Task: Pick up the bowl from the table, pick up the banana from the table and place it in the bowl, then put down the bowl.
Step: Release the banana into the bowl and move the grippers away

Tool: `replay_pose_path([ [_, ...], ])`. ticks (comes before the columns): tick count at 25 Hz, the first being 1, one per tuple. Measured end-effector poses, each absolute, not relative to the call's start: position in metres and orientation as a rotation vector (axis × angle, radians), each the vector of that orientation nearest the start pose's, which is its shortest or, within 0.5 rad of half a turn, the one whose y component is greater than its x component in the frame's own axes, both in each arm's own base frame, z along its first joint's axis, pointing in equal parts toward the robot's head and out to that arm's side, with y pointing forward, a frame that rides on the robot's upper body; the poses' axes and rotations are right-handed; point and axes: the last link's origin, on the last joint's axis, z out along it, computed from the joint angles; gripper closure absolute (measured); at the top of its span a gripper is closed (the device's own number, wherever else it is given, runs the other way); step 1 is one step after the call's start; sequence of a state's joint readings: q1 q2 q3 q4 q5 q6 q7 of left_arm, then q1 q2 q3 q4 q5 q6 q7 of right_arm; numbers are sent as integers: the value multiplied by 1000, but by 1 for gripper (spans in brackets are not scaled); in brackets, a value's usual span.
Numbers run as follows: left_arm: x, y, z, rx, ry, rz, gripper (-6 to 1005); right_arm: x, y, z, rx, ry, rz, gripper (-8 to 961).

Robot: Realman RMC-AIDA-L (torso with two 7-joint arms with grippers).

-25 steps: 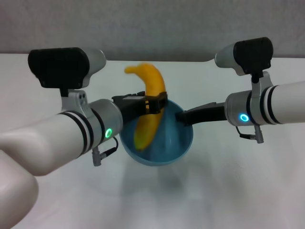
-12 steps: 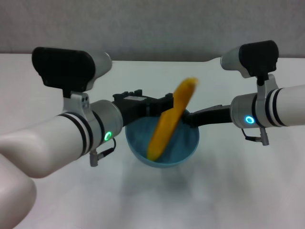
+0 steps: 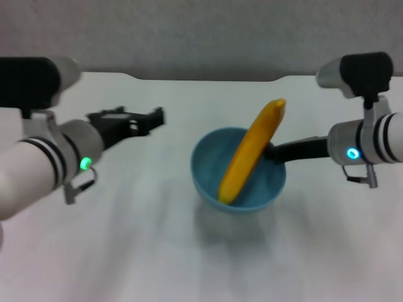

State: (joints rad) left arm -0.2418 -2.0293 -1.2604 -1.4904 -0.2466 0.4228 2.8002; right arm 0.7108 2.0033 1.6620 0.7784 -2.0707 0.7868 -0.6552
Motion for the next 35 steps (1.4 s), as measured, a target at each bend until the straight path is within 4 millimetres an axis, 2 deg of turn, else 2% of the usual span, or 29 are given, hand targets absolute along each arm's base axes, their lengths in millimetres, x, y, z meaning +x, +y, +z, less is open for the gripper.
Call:
replay_pose_path([
  [5,-190,378,-1,-1887,-949,-373,197,210,438,-28,-2295,1144,151,860],
  [9,-198,378,4,-1869,-813,-329,198,212,446,-32,-2296,1159,88,856],
  [13,-203,377,5,-1858,-791,-347,198,203,459,-40,-2332,1125,59,853],
  [17,-205,378,6,-1852,-801,-349,198,194,463,-43,-2358,1105,73,849],
  [22,-207,378,2,-1858,-809,-342,198,188,457,-56,-2412,1111,64,844],
  [28,-209,378,2,-1850,-829,-352,199,194,445,-70,-2449,1146,14,838],
  [35,-209,379,4,-1844,-828,-357,199,206,437,-76,-2454,1165,-42,832],
])
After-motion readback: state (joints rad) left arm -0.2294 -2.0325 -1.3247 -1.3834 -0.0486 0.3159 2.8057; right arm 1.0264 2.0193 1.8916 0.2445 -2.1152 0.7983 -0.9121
